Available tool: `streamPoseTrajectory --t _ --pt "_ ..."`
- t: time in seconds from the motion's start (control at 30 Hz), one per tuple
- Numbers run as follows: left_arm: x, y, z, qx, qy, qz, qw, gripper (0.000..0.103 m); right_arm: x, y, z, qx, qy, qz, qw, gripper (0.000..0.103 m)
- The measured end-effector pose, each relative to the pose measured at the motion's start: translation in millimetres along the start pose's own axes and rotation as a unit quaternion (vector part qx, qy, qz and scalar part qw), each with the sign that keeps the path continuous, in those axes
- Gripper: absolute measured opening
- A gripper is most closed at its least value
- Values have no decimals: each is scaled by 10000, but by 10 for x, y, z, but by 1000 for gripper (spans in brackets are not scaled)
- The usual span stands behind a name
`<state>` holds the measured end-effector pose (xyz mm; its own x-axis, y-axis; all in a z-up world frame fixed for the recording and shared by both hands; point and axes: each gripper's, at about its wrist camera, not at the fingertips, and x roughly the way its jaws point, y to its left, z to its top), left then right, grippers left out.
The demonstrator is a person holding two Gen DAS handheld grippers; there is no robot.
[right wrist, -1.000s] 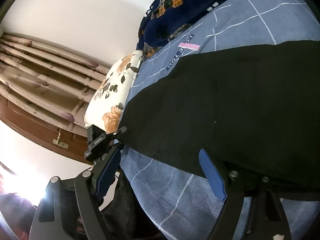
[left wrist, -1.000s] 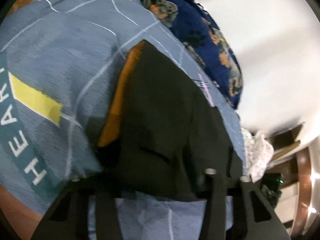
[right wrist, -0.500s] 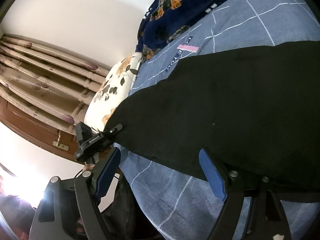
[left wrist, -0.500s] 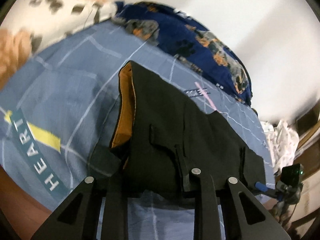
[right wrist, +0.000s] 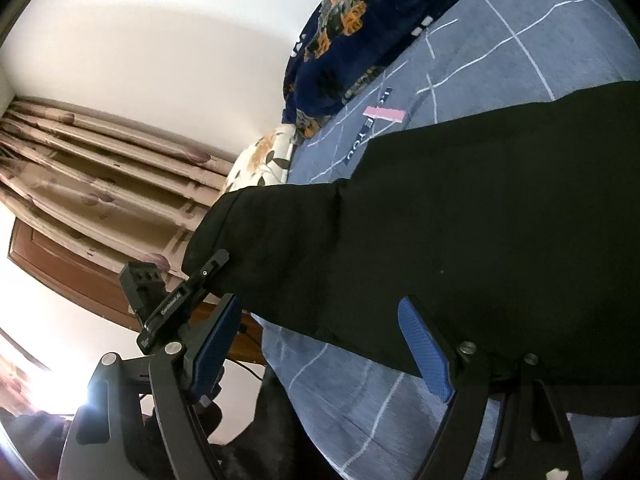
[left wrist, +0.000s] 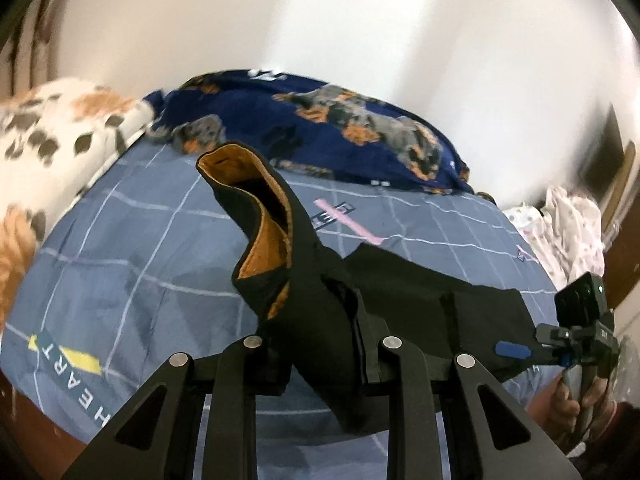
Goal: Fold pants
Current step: 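Lift the black pants off the bed with both grippers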
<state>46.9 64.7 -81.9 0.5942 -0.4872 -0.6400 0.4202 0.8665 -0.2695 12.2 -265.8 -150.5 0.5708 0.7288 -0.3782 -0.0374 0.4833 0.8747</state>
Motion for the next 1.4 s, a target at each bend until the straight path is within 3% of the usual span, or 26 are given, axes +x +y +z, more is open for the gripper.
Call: streamPoseTrajectory --t 0.47,1.4 --pt "71 -475 85 481 -113 22 9988 24 15 -33 26 173 -137 179 9996 80" --pt "142 -838 28 838 -119 -110 9964 24 -68 -198 89 722 -438 587 9947 83"
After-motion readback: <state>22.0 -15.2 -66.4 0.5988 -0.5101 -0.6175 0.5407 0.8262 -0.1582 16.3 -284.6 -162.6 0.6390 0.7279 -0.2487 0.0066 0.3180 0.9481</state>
